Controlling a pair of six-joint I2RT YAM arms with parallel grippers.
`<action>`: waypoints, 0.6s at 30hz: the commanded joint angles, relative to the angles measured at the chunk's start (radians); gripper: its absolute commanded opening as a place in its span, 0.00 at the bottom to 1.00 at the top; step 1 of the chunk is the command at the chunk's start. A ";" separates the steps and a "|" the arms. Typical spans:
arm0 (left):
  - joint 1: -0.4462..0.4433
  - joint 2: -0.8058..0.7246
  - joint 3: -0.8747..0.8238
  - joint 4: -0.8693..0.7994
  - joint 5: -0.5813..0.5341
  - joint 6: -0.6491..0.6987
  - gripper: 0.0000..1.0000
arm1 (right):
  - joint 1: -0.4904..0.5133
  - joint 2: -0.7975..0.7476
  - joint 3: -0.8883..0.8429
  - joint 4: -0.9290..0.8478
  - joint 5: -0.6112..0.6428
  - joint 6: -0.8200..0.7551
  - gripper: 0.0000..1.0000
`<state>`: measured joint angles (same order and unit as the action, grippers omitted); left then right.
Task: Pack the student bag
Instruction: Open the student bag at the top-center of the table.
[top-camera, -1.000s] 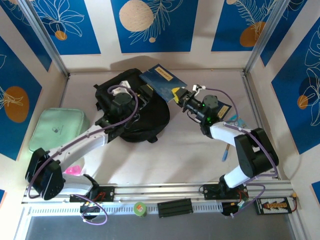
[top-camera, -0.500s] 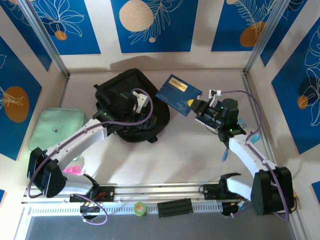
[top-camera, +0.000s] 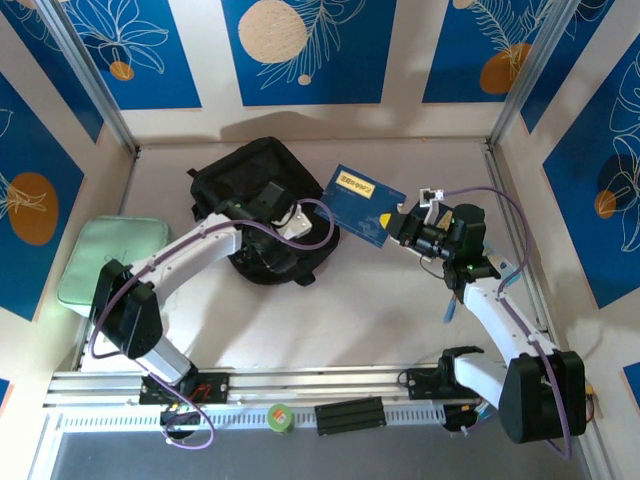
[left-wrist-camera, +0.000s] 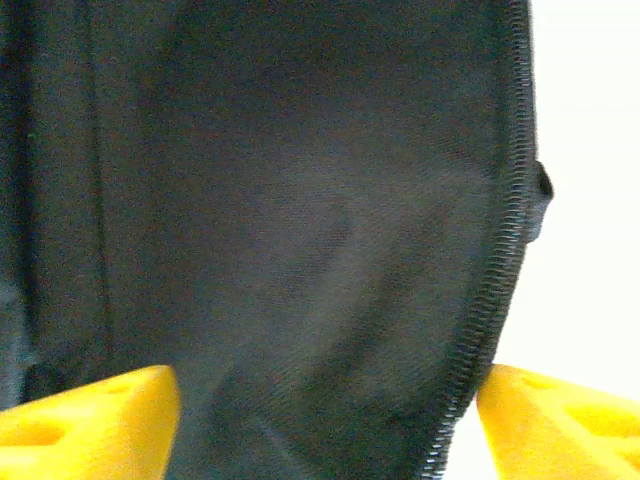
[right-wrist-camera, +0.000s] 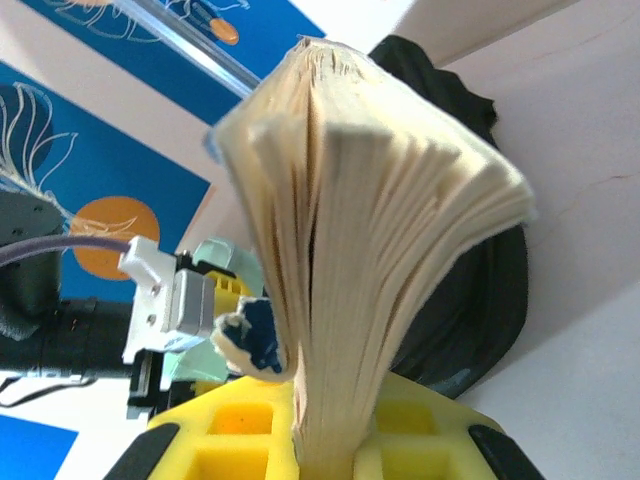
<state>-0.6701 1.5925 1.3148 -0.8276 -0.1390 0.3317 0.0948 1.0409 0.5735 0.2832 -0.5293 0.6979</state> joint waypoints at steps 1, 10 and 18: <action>-0.003 -0.009 0.023 0.004 -0.071 0.040 0.70 | -0.006 -0.025 -0.011 0.031 -0.062 -0.066 0.02; -0.004 -0.038 0.036 0.050 -0.096 0.038 0.38 | -0.009 -0.045 -0.031 -0.024 -0.026 -0.103 0.02; -0.003 -0.048 0.075 0.040 -0.094 -0.001 0.13 | -0.025 -0.120 -0.032 -0.111 0.079 -0.091 0.02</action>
<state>-0.6701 1.5772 1.3556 -0.7849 -0.2184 0.3428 0.0803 0.9661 0.5465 0.1951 -0.4995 0.6178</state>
